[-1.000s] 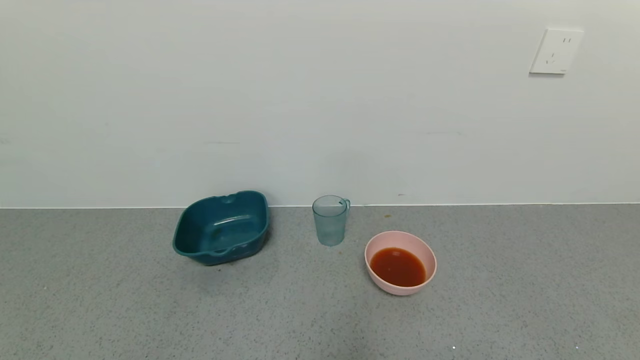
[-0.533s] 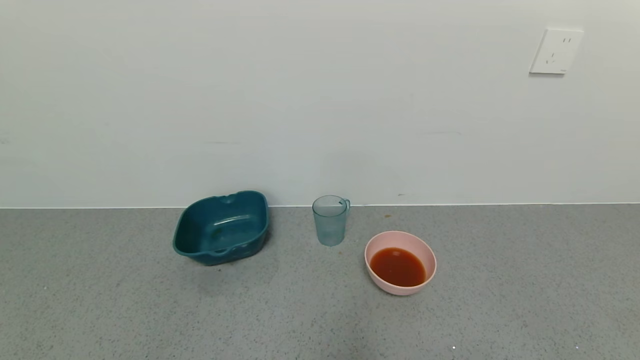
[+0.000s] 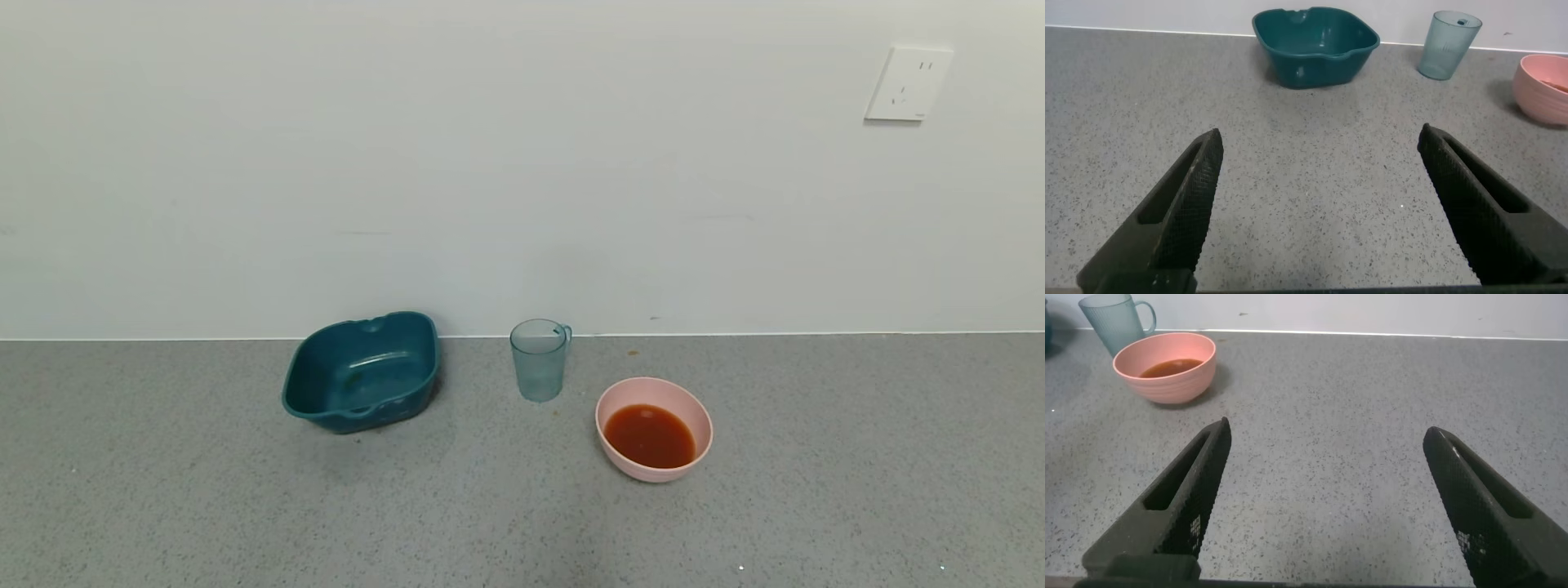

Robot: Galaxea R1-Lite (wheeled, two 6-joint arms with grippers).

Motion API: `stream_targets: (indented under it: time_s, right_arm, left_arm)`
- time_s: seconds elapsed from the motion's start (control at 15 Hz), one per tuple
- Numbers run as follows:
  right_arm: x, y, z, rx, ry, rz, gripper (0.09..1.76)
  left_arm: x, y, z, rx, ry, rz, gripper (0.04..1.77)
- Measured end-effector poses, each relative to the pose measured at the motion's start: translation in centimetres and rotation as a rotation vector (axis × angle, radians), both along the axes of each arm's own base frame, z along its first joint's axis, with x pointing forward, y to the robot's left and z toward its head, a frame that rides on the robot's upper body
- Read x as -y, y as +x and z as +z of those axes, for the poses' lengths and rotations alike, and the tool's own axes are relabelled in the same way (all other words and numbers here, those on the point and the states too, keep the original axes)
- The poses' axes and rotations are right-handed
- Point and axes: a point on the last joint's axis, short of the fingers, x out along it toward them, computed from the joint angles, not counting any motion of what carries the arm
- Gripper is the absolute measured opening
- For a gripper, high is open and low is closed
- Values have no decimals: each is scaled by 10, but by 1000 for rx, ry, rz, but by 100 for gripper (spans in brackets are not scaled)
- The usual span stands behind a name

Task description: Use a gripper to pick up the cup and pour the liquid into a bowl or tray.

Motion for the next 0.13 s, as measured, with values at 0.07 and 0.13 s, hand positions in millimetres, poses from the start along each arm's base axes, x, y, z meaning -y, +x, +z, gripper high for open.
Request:
stream_targets:
  time_s: [0.07,0.13]
  right_arm:
    - [0,0,0,0,0,0,171]
    - [0,0,0,0,0,0,171]
  left_arm:
    - [0,0,0,0,-1,0,172]
    - [0,0,0,0,0,0,172]
